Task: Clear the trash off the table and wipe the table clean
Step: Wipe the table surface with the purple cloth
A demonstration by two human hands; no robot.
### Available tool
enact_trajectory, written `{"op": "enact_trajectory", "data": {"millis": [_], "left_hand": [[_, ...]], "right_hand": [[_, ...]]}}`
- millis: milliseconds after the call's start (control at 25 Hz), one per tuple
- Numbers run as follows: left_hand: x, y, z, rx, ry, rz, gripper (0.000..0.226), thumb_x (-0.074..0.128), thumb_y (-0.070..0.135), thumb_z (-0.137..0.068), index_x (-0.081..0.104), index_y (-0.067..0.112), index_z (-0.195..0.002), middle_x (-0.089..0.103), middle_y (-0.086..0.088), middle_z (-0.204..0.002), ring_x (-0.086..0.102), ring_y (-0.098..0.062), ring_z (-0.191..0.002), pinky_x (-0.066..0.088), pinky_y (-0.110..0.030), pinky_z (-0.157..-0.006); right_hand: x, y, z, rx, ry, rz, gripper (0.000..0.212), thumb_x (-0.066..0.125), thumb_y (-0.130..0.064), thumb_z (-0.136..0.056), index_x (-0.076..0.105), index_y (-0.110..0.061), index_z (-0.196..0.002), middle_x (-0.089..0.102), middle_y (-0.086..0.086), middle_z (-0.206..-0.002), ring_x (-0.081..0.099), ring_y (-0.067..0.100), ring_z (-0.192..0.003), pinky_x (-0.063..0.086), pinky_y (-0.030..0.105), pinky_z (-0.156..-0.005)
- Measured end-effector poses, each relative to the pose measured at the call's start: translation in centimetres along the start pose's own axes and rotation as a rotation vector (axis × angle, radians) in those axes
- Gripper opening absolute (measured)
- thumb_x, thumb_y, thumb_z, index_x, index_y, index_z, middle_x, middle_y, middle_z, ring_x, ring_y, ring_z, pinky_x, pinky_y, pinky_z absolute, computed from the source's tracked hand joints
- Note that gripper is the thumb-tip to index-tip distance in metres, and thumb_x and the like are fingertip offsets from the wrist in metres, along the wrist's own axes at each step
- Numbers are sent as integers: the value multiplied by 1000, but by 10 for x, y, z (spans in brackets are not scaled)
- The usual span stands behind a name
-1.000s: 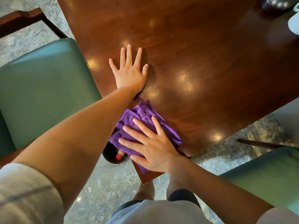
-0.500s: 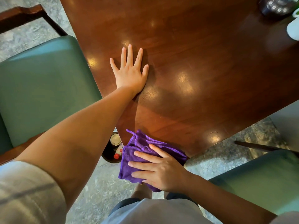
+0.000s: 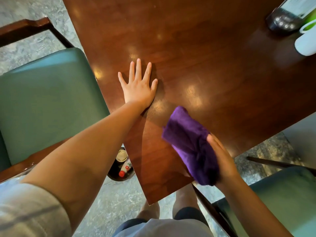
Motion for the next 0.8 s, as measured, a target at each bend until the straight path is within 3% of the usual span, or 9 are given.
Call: {"op": "enact_trajectory", "data": {"millis": [80,160,240,320,400,560,640,800], "left_hand": [[0,1,0,0,-2,1,58,17,54,-96,8,33,-149,2,-2,-160,-3,-22,-146,-1,-61,-111],[0,0,0,0,-8,2,58,17,54,-96,8,33,-149,1,-2,-160,-4,-22,-146,-1,-61,-111],[0,0,0,0,-8,1,57,17,53,-96,7,33,-149,1,-2,-160,-4,-22,-146,-1,-61,-112],[0,0,1,1,-9,-8,57,16,53,-96,6,33,-149,0,-2,-160,-5,-21,-146,-1,-60,-112],[0,0,0,-5,-14,4,56,15,52,-97,6,32,-149,1,-1,-160,-5,-20,-146,-2,-59,-112],[-4,-1,1,-5,19,174,55,16,47,-99,11,27,-150,8,-1,-160,-1,-17,-146,-5,-54,-114],[-8,-2,3,-16,60,244,52,17,43,-100,18,24,-149,14,0,-159,4,-15,-146,-5,-51,-115],[-23,-4,6,-98,158,658,47,27,30,-102,26,17,-147,21,-3,-157,12,-14,-145,4,-44,-119]], "right_hand": [[20,-17,-9,-294,1,187,24,58,-44,-77,66,-46,-100,70,-23,-99,63,4,-101,50,22,-88],[43,-23,-19,-538,23,380,32,43,-39,-86,57,-54,-111,60,-29,-120,52,-3,-117,39,11,-96],[64,-14,-36,-664,-11,671,42,33,-36,-93,33,-47,-134,33,-21,-145,27,3,-138,23,23,-113],[73,5,-55,-640,4,1123,53,29,-31,-92,17,-35,-144,16,-9,-155,7,8,-144,9,40,-119],[71,19,-65,-681,57,1419,59,32,-28,-90,15,-28,-147,15,1,-157,7,15,-145,7,45,-117],[80,21,-74,-761,98,1562,60,29,-30,-89,18,-21,-147,21,8,-156,16,23,-144,10,46,-114],[90,16,-84,-765,88,1591,61,36,-29,-89,16,-20,-147,18,8,-156,14,23,-144,6,46,-114],[108,-3,-108,-771,-61,1392,70,45,-20,-87,11,-19,-148,17,3,-157,10,13,-144,4,46,-118]]}}
Point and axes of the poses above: each hand's wrist, its own z-axis away from the middle knuckle, its own x-axis out of the palm, y = z × x, the point moved 3 cm from there along -z, towards the middle knuckle
